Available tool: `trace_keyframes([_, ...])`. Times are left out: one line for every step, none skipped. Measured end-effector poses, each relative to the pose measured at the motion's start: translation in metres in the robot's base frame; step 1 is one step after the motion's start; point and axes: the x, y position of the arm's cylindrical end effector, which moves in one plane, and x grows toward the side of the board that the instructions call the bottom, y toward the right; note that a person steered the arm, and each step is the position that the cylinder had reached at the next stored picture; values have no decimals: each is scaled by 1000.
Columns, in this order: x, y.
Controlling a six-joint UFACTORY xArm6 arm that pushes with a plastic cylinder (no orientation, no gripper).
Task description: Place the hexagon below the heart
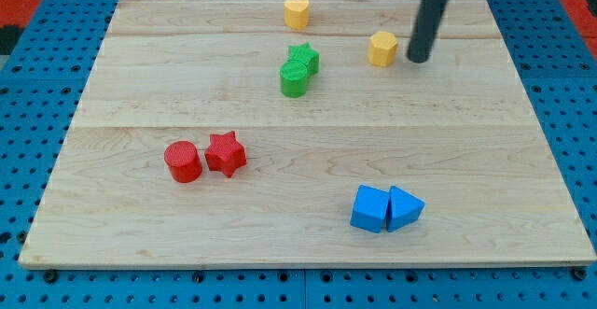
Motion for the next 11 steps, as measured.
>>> trace_keyframes([-21, -48])
trace_keyframes([-27, -9])
trace_keyframes([-31, 2])
trace_keyframes([-36, -47])
trace_keyframes([-56, -63])
trace_keyframes([-65, -65])
trace_keyframes([-53, -87])
trace_keyframes([-48, -84])
trace_keyframes([-50, -92])
trace_keyframes([-50, -110])
trace_keyframes([-50, -87])
